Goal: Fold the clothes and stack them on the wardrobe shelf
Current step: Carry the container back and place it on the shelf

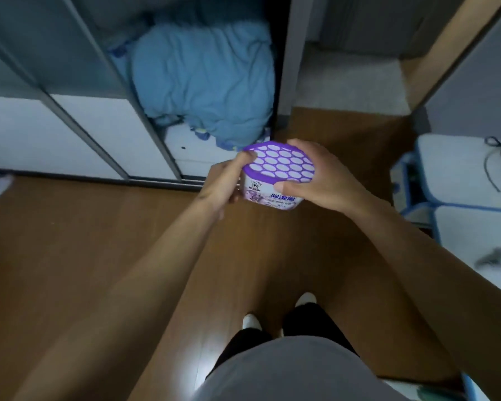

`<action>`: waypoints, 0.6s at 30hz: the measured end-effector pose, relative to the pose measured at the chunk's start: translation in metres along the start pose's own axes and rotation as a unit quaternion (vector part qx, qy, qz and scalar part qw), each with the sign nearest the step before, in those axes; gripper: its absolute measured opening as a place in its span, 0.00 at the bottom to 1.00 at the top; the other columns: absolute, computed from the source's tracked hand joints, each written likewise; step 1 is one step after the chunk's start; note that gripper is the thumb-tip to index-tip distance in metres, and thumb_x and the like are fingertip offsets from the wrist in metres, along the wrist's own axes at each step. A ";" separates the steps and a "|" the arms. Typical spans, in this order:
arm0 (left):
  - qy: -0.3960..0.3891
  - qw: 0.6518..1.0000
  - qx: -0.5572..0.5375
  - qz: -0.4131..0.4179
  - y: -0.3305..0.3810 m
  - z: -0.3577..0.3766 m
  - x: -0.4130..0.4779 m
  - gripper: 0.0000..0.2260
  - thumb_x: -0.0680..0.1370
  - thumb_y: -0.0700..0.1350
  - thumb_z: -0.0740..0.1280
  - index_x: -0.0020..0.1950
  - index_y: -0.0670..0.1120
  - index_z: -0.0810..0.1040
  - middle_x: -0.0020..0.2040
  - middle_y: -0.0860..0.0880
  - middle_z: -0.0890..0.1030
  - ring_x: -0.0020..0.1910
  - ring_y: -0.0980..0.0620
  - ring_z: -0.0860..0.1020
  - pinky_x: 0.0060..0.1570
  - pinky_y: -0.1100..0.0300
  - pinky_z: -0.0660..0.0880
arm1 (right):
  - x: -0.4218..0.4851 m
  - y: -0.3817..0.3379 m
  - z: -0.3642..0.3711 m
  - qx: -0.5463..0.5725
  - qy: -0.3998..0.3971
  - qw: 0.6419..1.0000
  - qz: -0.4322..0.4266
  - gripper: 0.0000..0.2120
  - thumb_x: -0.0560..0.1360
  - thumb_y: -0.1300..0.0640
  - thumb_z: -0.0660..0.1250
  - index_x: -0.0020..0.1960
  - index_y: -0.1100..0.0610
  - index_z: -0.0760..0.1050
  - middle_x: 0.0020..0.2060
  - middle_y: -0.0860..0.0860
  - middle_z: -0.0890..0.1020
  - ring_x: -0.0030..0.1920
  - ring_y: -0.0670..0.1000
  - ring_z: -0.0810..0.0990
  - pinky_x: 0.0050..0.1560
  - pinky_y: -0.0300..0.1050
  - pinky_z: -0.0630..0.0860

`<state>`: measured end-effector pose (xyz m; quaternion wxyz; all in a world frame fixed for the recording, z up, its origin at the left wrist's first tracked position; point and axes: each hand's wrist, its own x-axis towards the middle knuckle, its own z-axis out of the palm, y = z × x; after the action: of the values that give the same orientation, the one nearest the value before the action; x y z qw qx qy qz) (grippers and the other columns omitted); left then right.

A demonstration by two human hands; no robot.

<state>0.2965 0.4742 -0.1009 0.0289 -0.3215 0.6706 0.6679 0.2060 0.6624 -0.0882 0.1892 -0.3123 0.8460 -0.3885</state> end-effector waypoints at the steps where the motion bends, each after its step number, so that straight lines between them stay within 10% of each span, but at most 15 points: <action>1: 0.010 1.000 -0.021 -0.002 0.006 -0.014 0.007 0.20 0.70 0.62 0.67 0.49 0.47 0.83 0.42 0.51 0.87 0.33 0.55 0.83 0.26 0.65 0.70 | 0.015 -0.010 0.004 0.030 0.002 1.000 -0.001 0.34 0.66 0.40 0.78 0.66 0.42 0.66 0.52 0.34 0.75 0.50 0.35 0.78 0.42 0.29 0.74; 10: 0.082 0.995 -0.061 0.010 0.080 -0.108 0.090 0.25 0.65 0.65 0.67 0.52 0.49 0.82 0.46 0.49 0.87 0.47 0.42 0.85 0.30 0.61 0.66 | 0.155 -0.061 0.012 0.237 -0.014 0.971 -0.022 0.26 0.72 0.49 0.76 0.67 0.46 0.70 0.56 0.44 0.83 0.55 0.43 0.83 0.48 0.41 0.82; 18: 0.093 0.990 -0.090 0.049 0.178 -0.155 0.186 0.16 0.69 0.62 0.67 0.47 0.51 0.79 0.45 0.49 0.86 0.40 0.47 0.84 0.29 0.63 0.66 | 0.305 -0.095 -0.022 0.321 -0.049 0.946 -0.021 0.23 0.69 0.45 0.75 0.61 0.40 0.72 0.53 0.42 0.85 0.52 0.45 0.85 0.42 0.43 0.82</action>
<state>0.1259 0.2412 -0.0152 -0.0957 -0.3505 0.6224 0.6933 0.0060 0.4207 -0.0239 0.3122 -0.2710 0.6600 -0.6272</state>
